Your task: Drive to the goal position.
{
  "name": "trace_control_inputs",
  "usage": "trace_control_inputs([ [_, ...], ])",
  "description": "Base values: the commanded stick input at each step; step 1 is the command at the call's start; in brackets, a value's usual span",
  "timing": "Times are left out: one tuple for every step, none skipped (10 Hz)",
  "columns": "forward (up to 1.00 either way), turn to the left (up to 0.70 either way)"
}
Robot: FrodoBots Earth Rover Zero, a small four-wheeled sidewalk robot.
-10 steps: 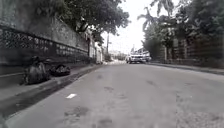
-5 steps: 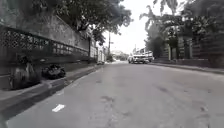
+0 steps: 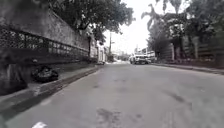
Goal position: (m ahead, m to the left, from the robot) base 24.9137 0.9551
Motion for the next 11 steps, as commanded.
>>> trace_control_inputs([
  [1.00,0.02],
  [1.00,0.02],
  [1.00,0.02],
  [1.00,0.02],
  [1.00,0.02],
  [1.00,0.02],
  [1.00,0.02],
  [1.00,0.02],
  [1.00,0.02],
  [1.00,-0.04],
  [1.00,-0.29],
])
